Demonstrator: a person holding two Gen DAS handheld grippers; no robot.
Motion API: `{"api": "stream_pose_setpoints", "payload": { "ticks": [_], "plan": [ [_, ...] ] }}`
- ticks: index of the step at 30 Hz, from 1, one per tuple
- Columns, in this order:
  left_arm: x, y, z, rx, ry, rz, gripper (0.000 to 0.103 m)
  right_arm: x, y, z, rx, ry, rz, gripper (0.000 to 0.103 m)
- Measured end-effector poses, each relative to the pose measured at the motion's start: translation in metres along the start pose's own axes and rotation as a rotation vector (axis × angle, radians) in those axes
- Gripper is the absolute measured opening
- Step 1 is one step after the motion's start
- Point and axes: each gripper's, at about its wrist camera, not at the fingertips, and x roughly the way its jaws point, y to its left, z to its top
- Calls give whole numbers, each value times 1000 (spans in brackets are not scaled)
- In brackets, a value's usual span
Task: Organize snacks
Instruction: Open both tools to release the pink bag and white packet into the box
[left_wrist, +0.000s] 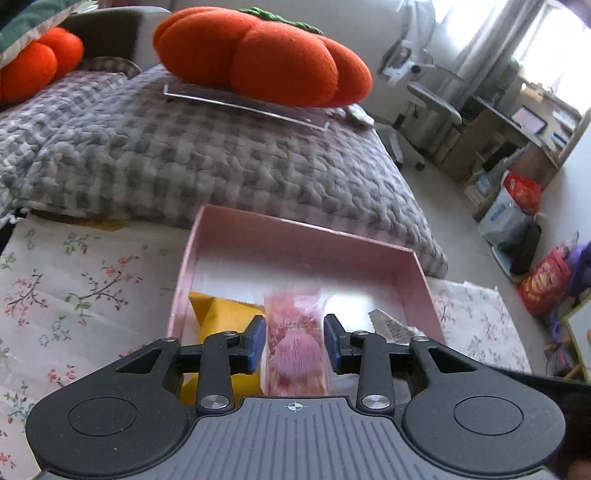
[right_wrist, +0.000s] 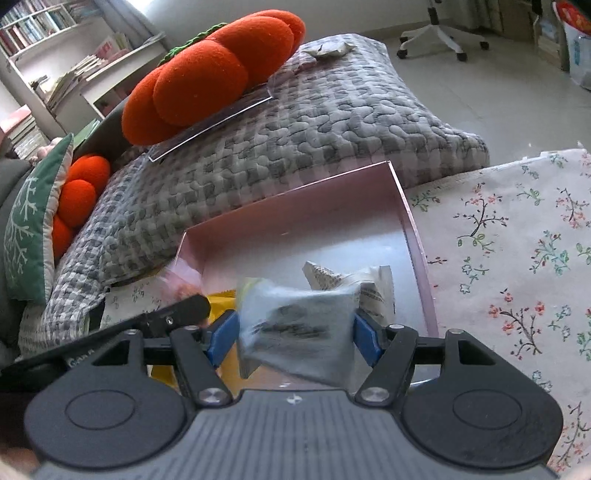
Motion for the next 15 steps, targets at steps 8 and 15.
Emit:
{"api": "stream_pose_setpoints", "payload": {
  "ticks": [8, 15],
  "plan": [
    [-71, 2, -4, -6, -84, 53, 69, -11, 7, -4, 13, -1, -22, 70],
    [-114, 12, -17, -57, -48, 133, 69, -42, 32, -16, -35, 21, -25, 77]
  ]
}}
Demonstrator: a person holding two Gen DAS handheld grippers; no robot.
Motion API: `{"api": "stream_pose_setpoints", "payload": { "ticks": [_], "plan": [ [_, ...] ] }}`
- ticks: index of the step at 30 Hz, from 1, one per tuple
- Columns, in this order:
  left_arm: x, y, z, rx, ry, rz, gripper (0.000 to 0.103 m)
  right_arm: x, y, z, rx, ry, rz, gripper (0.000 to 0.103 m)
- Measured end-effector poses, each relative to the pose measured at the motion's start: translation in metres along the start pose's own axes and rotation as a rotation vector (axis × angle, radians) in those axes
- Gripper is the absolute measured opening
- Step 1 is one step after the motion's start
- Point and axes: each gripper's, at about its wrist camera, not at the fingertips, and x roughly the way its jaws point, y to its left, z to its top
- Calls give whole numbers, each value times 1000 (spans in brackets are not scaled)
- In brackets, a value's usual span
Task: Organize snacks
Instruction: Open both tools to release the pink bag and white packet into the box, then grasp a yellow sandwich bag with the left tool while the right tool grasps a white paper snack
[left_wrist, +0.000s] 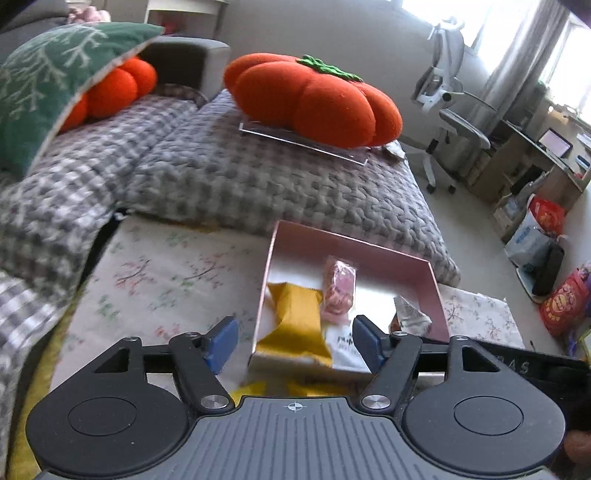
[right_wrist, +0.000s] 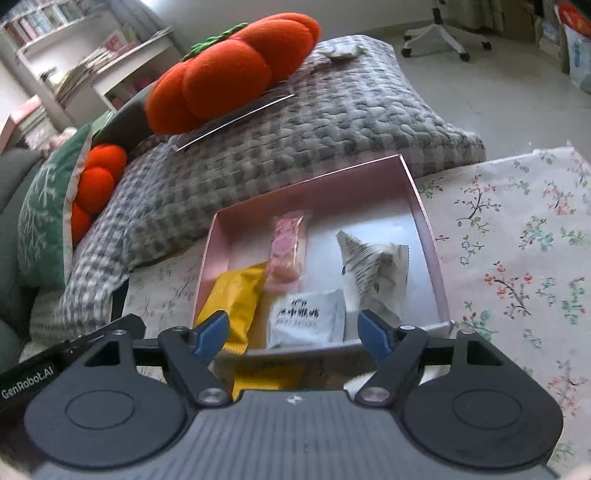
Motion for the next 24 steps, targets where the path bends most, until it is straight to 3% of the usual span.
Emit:
{"api": "stream_pose_setpoints", "payload": {
  "ticks": [5, 12, 24],
  "plan": [
    [-23, 6, -7, -44, 22, 18, 71, -13, 11, -9, -22, 76, -26, 81],
    [-25, 7, -25, -42, 82, 23, 71, -20, 16, -28, -31, 184, -20, 84],
    [-18, 7, -33, -6, 108, 42, 71, -30, 10, -33, -55, 186, 9, 84]
  ]
}}
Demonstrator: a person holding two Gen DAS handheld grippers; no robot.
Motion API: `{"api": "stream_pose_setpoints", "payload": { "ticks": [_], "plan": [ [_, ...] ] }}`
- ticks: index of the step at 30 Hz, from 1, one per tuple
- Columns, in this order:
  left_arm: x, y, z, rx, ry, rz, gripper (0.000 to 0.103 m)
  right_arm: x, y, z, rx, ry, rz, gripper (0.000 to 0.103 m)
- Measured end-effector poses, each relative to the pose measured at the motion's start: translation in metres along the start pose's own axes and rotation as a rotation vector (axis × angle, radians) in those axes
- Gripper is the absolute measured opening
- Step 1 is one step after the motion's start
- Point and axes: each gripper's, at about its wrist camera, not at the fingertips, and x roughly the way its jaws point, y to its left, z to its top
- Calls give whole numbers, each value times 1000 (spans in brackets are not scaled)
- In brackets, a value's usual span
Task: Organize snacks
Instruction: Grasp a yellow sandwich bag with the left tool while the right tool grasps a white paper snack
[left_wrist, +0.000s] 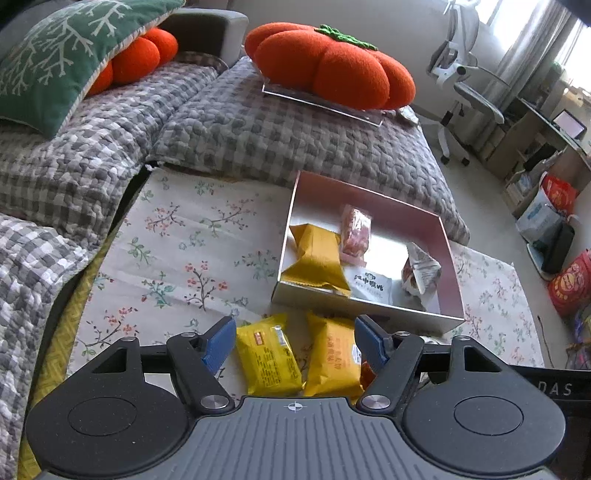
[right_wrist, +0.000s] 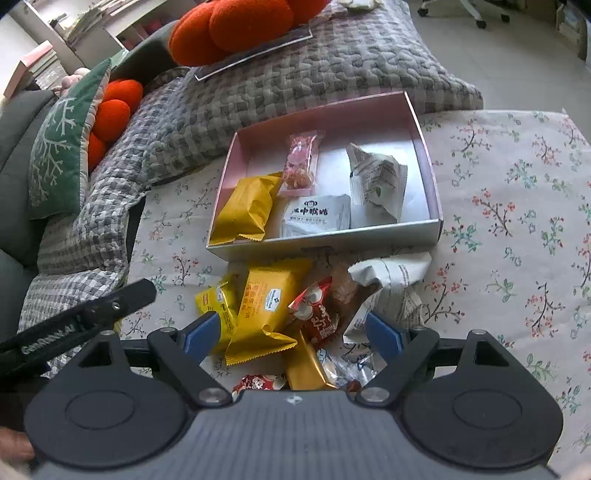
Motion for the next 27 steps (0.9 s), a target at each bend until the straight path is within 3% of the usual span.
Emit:
{"api": "stream_pose_setpoints", "payload": {
  "ticks": [14, 27],
  "plan": [
    [-9, -1, -6, 48, 20, -28, 72, -9, -3, -7, -29, 9, 26, 86],
    [13, 2, -19, 48, 108, -22, 75, 1, -6, -19, -83, 84, 13, 83]
  ]
}}
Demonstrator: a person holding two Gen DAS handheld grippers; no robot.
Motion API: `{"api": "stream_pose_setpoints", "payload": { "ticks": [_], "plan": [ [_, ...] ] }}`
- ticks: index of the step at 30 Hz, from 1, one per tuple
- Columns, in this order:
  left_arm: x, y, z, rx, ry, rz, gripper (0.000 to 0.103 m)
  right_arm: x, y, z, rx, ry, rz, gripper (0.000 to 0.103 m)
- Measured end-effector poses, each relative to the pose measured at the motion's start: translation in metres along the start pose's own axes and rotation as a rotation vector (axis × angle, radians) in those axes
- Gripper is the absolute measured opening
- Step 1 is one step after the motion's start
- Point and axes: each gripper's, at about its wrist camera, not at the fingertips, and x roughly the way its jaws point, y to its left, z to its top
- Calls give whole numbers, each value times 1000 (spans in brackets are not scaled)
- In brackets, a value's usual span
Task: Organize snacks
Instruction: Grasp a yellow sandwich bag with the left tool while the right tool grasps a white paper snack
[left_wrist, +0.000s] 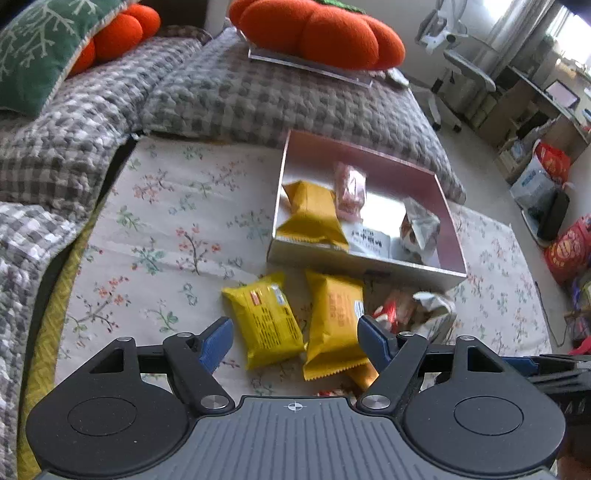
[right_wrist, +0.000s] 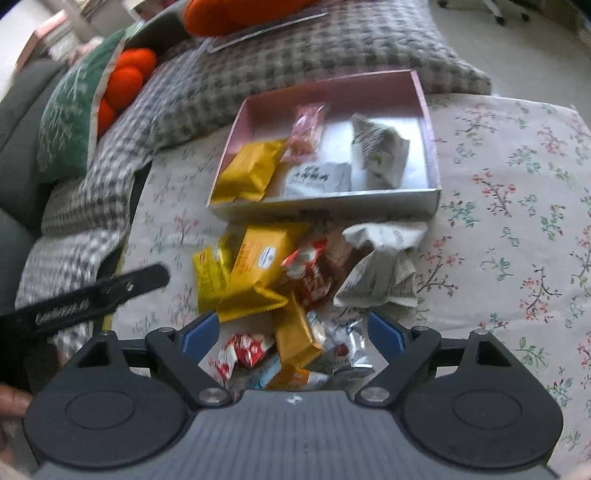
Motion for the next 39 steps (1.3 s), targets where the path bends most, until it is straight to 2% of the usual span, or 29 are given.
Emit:
{"api": "stream_pose_setpoints", "payload": {
  "ticks": [4, 10, 19, 23, 26, 30, 34, 36, 38, 39],
  "plan": [
    [9, 1, -5, -14, 31, -1, 75, 7, 2, -5, -27, 31, -9, 77],
    [10, 6, -6, -35, 23, 4, 74, 8, 1, -6, -23, 34, -6, 75],
    [12, -1, -6, -13, 5, -15, 71, 30, 17, -18, -114, 105, -33, 62],
    [22, -9, -7, -4, 11, -43, 71, 23, 14, -12, -109, 77, -34, 59],
    [32, -21, -5, 19, 5, -66, 71, 10, 5, -2, -75, 6, -60, 59],
    [52, -37, -3, 71, 27, -48, 71, 6, -21, 10, 5, -64, -166, 59],
    [72, -46, -3, 113, 56, -7, 71, 11, -48, 13, 117, -75, -171, 60],
    [79, -49, -4, 138, 63, 11, 66, 15, -54, 14, 140, -93, -161, 60],
    [86, -51, -4, 166, 76, 26, 39, 22, -57, 17, 148, -117, -166, 60],
    [89, -51, -5, 168, 89, 29, 38, 26, -58, 18, 153, -124, -160, 60]
  ]
}}
